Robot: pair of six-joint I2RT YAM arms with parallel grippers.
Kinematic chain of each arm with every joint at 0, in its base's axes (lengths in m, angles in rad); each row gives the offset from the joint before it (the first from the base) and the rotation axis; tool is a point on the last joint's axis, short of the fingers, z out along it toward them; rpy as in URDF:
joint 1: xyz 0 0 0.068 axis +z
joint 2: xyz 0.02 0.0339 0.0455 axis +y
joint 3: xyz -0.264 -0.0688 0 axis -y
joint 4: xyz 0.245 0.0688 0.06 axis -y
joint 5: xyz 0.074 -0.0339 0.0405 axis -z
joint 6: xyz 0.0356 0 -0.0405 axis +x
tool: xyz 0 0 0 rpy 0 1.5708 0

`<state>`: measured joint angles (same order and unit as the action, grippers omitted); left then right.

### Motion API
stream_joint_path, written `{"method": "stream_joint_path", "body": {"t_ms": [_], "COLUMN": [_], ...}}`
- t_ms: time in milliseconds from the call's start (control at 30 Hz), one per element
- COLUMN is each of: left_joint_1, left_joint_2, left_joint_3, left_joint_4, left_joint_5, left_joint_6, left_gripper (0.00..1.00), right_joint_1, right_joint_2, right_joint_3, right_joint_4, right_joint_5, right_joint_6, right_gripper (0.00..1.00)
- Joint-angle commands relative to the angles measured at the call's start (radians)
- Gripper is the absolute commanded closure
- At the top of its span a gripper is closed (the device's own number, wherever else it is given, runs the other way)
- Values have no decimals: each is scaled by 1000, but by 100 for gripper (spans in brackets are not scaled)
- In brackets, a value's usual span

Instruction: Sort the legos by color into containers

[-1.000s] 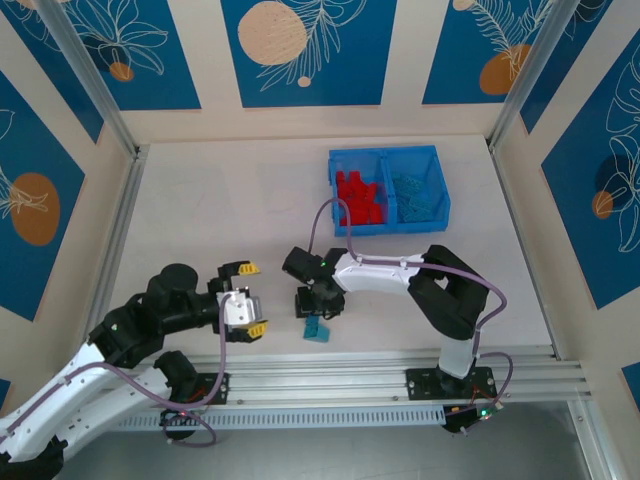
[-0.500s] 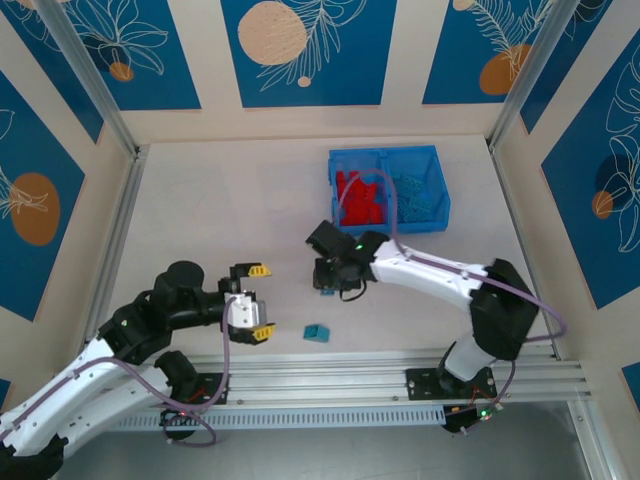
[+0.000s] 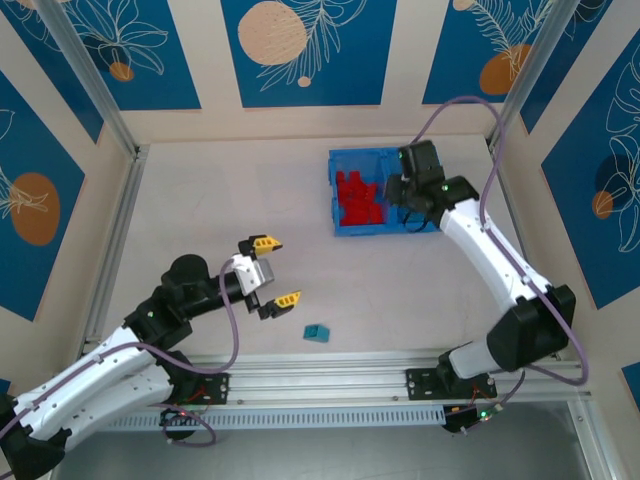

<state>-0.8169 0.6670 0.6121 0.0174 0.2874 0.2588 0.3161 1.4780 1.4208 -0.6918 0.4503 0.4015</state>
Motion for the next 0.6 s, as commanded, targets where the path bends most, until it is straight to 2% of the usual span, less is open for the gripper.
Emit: {"method": "stream_joint_path", "body": {"t_ms": [0,133,233,333,467,533,567], "left_joint_1": [-11,-16,-18,-19,-24,-26,-27], "left_joint_2": [1,1,11,10,6,11,14], "left_joint_3": [22,71,121,133,120,117,115], "left_joint_4": [60,-39,-141,-175,-174,-174,-174], "left_joint_5": [-8,-70,-151,-180,-200,-204,-209], "left_joint_6": [-117,-190,-272,-337,-386,-389,-386], "left_gripper": [0,0,0,0,0,0,0], "right_joint_1": [-90,-168,-190,-205,-227,-233,-233], "right_joint_2": [150,349,505,628,728,754,757], "right_joint_3": [97,257,397,524,673,733,757], "right_joint_4": [49,65,47,26,-30,-73,-93], "right_joint_5": [19,-27,11,69,88,88,95], "right_joint_6": [-167,-195,-224,-249,-260,-258,-256], "right_gripper": [75,75,75,73,55,41,38]}}
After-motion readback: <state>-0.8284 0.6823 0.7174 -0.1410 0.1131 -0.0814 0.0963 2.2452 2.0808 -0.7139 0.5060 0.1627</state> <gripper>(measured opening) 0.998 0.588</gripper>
